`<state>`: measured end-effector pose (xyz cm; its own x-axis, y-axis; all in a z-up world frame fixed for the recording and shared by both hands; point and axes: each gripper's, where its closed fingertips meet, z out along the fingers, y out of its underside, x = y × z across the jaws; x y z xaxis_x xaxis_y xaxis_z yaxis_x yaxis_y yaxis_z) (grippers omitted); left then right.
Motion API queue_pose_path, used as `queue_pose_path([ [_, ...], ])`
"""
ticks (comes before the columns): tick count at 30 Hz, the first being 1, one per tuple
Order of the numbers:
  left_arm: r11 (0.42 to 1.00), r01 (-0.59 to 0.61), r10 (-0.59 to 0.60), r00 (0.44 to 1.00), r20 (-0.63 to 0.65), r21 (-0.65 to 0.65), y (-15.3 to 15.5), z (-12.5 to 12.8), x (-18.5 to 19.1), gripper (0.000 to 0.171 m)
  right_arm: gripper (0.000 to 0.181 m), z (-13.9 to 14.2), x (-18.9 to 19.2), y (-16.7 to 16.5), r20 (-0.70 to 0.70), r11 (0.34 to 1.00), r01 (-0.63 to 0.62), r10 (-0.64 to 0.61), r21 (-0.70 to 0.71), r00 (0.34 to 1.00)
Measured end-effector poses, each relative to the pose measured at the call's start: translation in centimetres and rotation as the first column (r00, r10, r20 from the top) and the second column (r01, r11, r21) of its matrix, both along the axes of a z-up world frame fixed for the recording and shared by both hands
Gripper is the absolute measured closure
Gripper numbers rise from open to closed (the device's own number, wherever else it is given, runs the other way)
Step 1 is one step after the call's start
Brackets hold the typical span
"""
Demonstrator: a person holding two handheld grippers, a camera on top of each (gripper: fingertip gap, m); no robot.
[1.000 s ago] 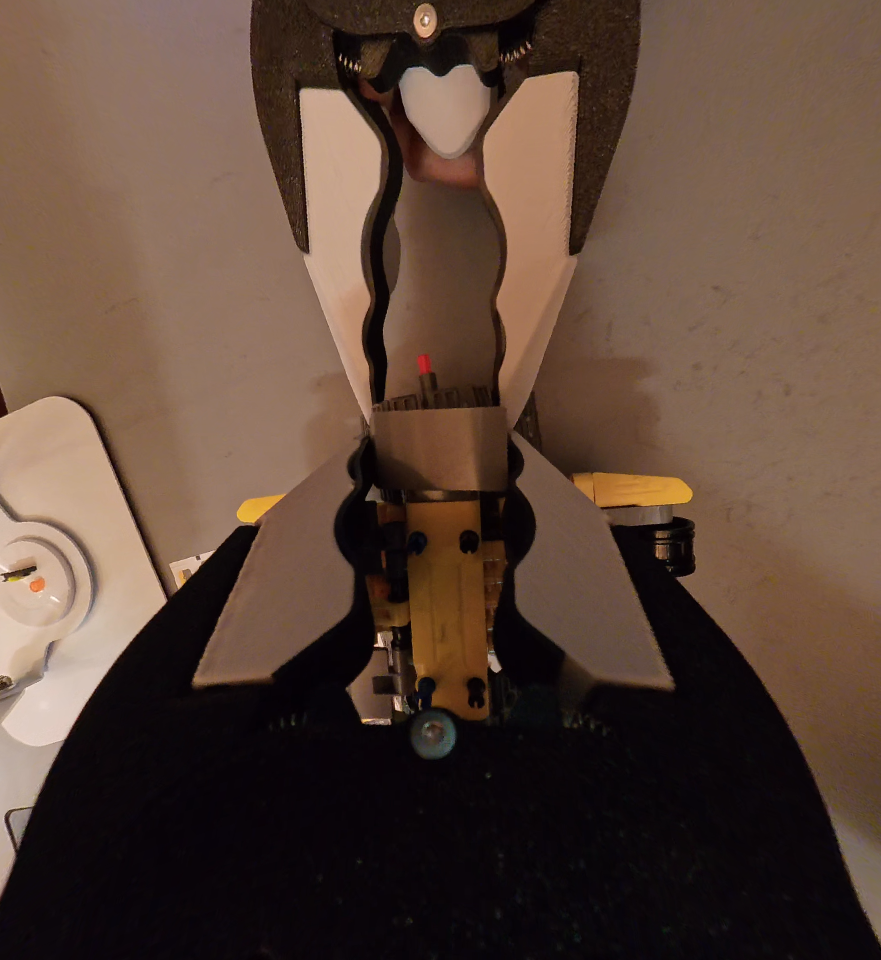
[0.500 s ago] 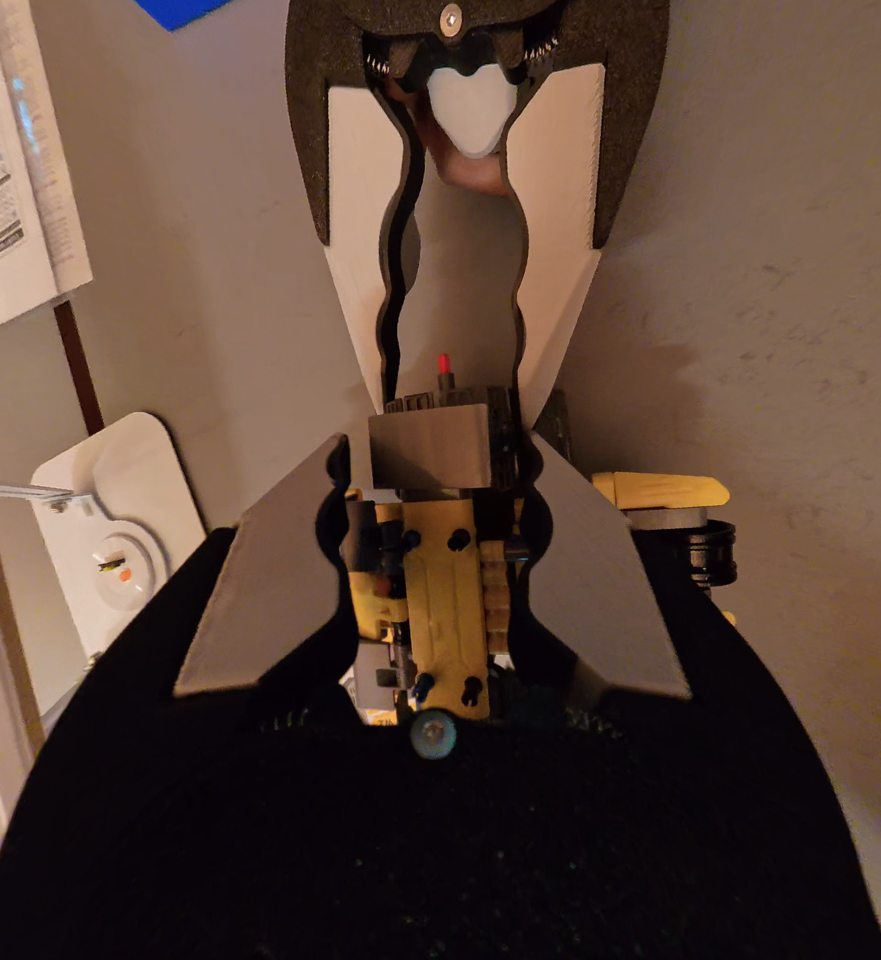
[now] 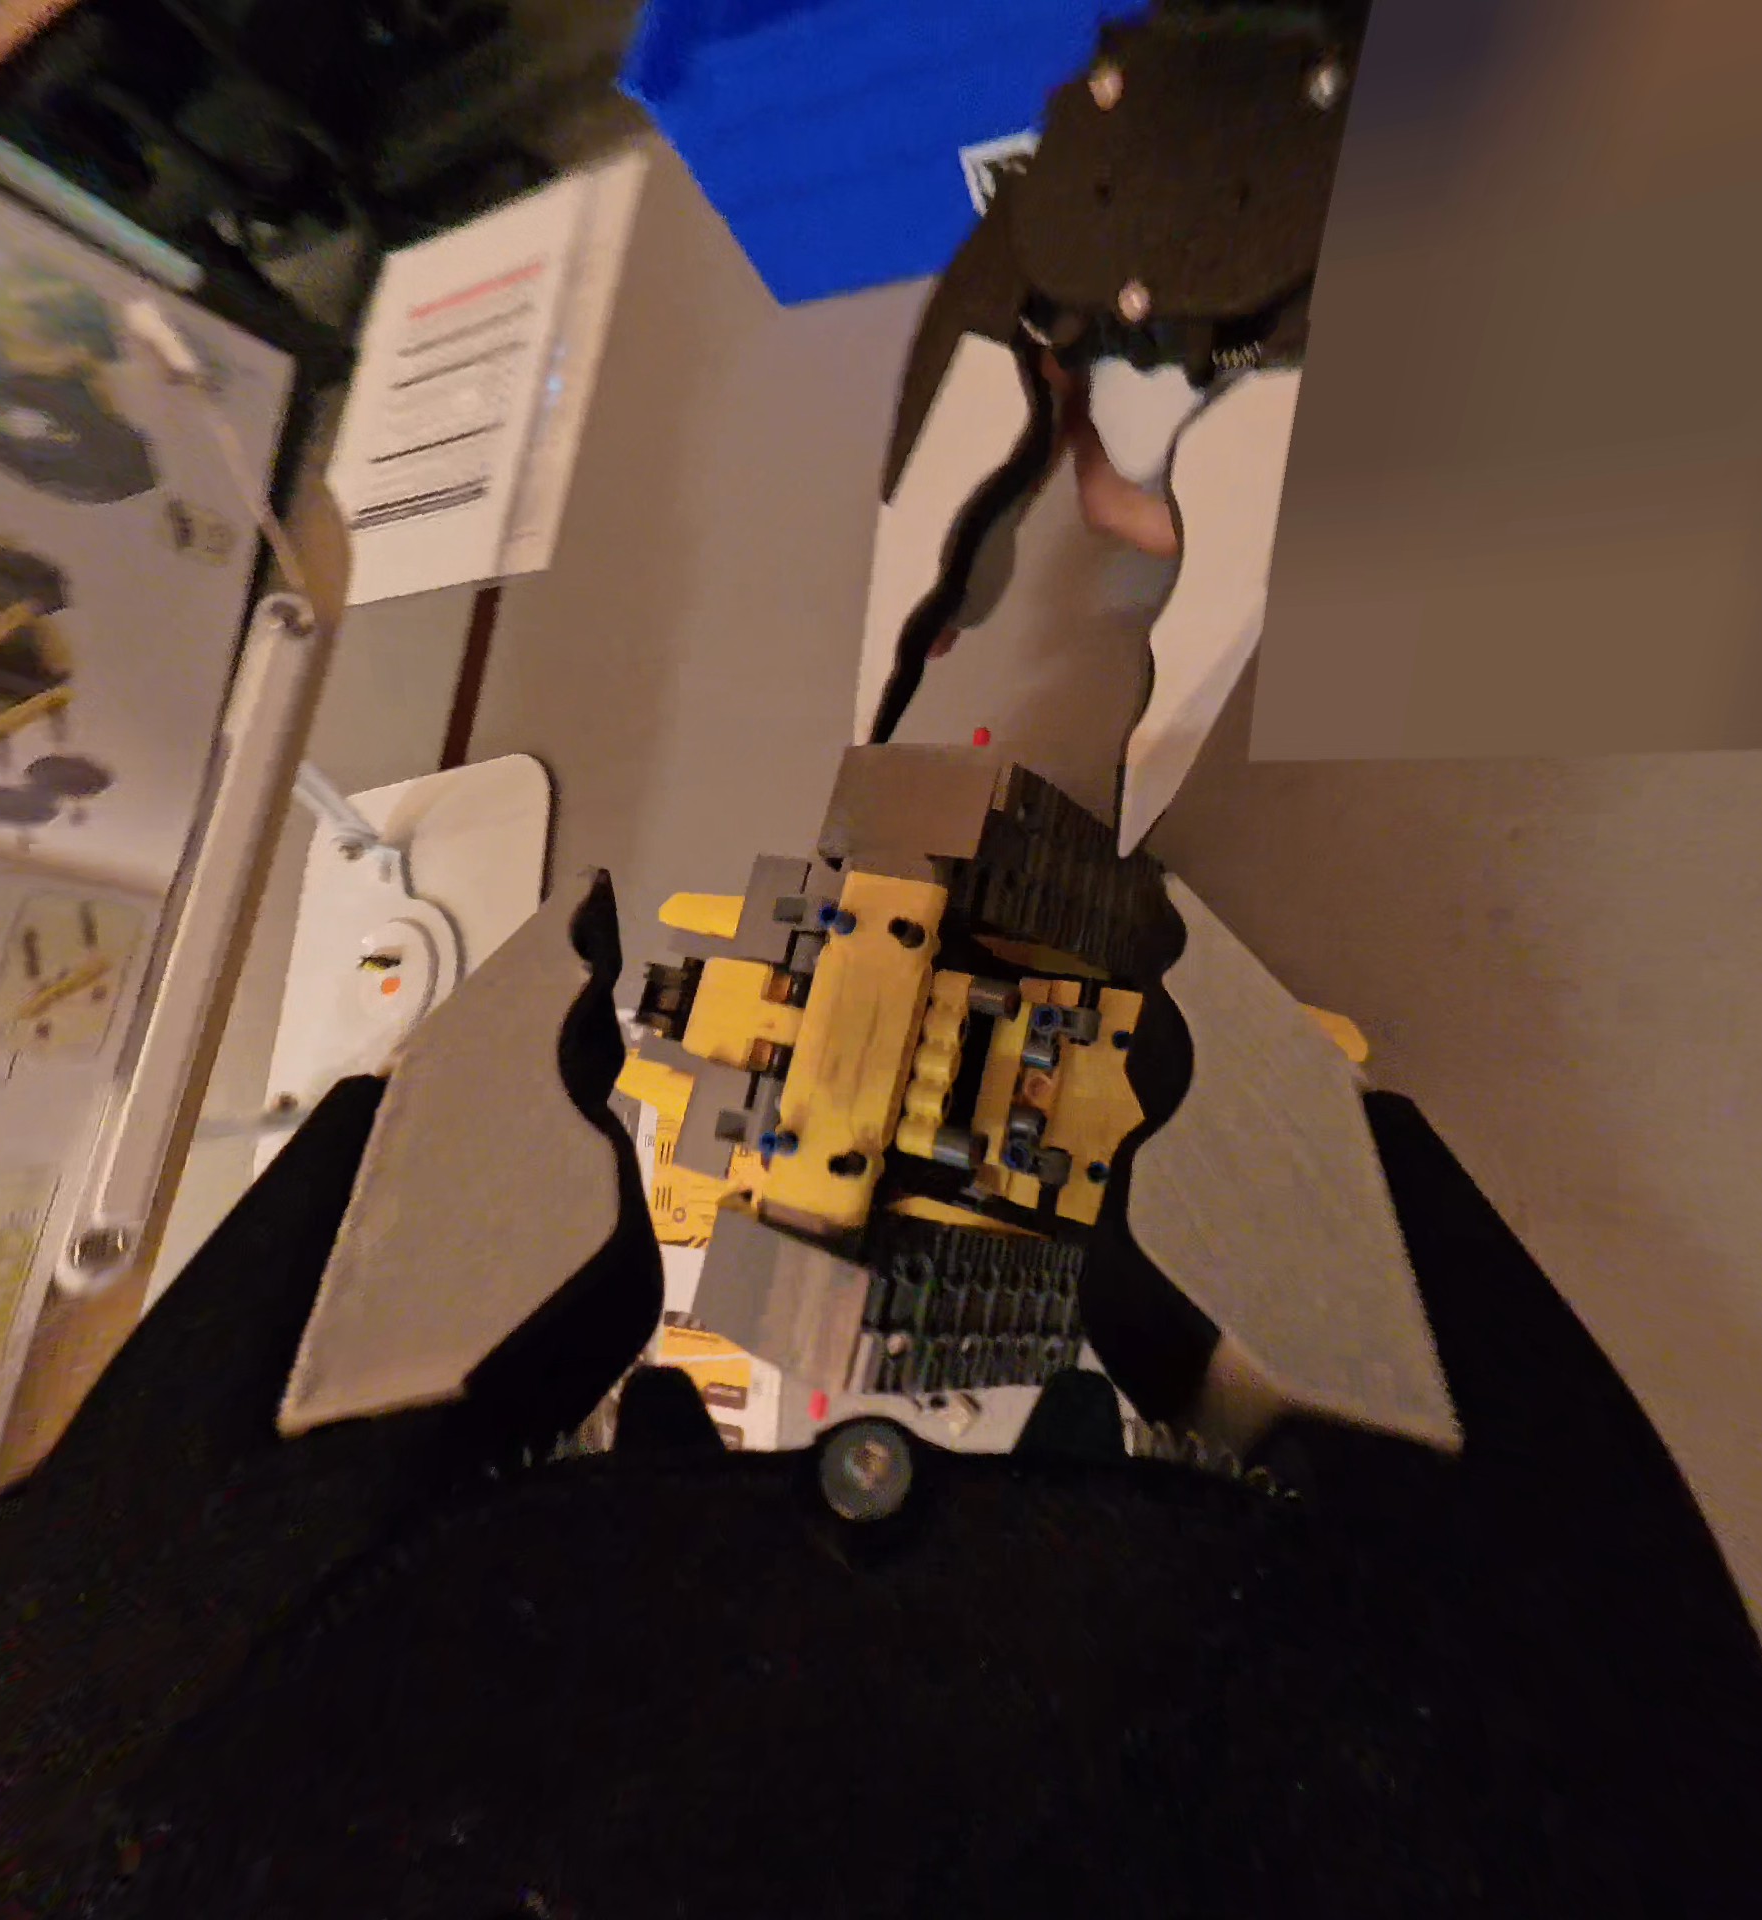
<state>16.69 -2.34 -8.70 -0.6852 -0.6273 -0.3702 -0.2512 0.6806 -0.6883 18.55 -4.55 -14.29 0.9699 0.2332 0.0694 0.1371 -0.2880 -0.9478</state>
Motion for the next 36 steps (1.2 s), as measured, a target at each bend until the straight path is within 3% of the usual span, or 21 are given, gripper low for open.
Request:
queue_pose_path([
  [3,0.986,-0.14,0.145,0.988,0.05,-0.087,1.4,0.3,-1.1,0.074,0.109,-0.2,-0.5,0.2,-0.025,1.0,-0.015,0.015,0.014,1.0],
  [7,0.918,-0.342,0.359,0.932,0.052,-0.202,3.9,-1.0,-2.5,0.074,0.112,-0.4,-0.8,0.1,0.012,1.0,-0.007,0.008,-0.015,1.0],
  [11,0.846,-0.495,0.508,0.862,0.014,-0.199,6.2,-3.5,-3.4,0.076,0.114,-0.4,-1.8,-0.8,-0.002,0.999,-0.023,0.023,-0.023,1.0],
  [15,0.833,-0.478,0.484,0.873,-0.049,-0.279,5.5,-4.3,-3.5,0.084,0.11,-0.5,-4.0,-2.5,0.026,0.994,-0.107,0.108,-0.032,0.994],
  [19,0.811,-0.432,0.427,0.898,-0.105,-0.395,5.3,-4.4,-3.2,0.082,0.131,0.0,-4.5,-3.8,0.055,0.986,-0.164,0.163,0.018,0.985],
  [23,0.768,-0.398,0.406,0.908,-0.098,-0.502,5.3,-4.9,-3.0,0.09,0.125,0.8,-1.0,-3.6,0.027,0.999,-0.02,0.019,0.04,0.999],
  [24,0.775,-0.377,0.402,0.913,-0.064,-0.508,5.3,-4.6,-3.3,0.097,0.131,1.1,0.5,-3.6,0.008,0.997,0.056,-0.057,0.052,0.998],
  [27,0.797,-0.368,0.435,0.9,0.034,-0.478,6.3,-3.9,-3.8,0.099,0.149,1.9,4.2,-4.1,-0.071,0.972,0.225,-0.22,0.067,0.973],
  [29,0.796,-0.342,0.413,0.91,0.034,-0.5,6.0,-3.7,-3.9,0.099,0.154,1.9,5.9,-4.4,-0.134,0.952,0.299,-0.289,0.066,0.948],
  [36,0.812,-0.337,0.386,0.922,0.006,-0.476,5.1,-4.8,-3.9,0.099,0.149,-0.3,6.0,-3.9,-0.246,0.957,0.289,-0.286,-0.021,0.926],
])
